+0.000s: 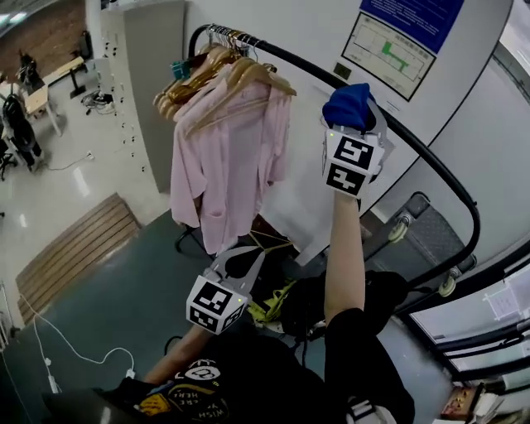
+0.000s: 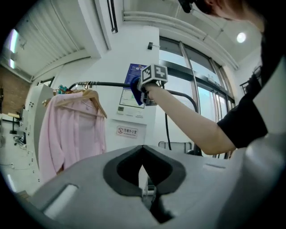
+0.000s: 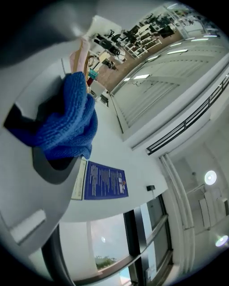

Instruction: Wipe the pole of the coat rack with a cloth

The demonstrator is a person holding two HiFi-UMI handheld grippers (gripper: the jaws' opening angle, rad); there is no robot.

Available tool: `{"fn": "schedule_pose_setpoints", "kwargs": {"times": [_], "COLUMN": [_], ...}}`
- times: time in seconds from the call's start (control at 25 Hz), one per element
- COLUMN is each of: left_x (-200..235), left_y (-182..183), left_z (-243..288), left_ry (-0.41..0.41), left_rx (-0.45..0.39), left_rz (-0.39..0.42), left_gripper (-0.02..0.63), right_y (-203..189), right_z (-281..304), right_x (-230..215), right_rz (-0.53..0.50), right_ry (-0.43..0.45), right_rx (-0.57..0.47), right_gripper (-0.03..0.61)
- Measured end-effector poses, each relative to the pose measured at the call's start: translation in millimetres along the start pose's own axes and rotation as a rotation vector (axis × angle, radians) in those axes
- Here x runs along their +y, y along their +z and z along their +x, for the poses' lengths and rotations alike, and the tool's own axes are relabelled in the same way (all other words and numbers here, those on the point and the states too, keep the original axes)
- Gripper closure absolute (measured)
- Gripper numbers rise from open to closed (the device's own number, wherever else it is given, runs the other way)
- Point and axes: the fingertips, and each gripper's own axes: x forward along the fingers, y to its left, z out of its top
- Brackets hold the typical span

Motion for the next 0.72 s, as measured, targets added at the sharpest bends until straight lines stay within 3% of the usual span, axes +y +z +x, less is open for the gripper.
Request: {"fn": "schedule_pose_setpoints", "kwargs": {"times": [0.2,0.4,0.56,0.72], "left_x": [32.8,34.5,28.2,-1.1], "left_y": [9.4,17.2,17.6,19.8], "left_z": [-11.4,-10.4,5.1,32.5], "left_ry": [0.121,0.159,0.140,0.030], "left_rx": [-0.035,-0.046,-0.044,-0.026], "left_rz": [-0.022,-0.027,-0.026,-0.014], "left_gripper": [0.617,0.617,0.617,0.617], "right_y": [10.5,12.2,16.6,8.3], "right_z": [74.3,108.4,85.5,19.1], "right_x": [81.2,128.2,108.7,36.3], "right_rz": [-0.097,-0.108,-0.040,0.002], "right_ry": [0.075,0.150,0.181,0.118], "right_rx": [-0.015,-0.017,-0.054,-0.111], "right_gripper": [0.523,0.523,0.526,0.526]}}
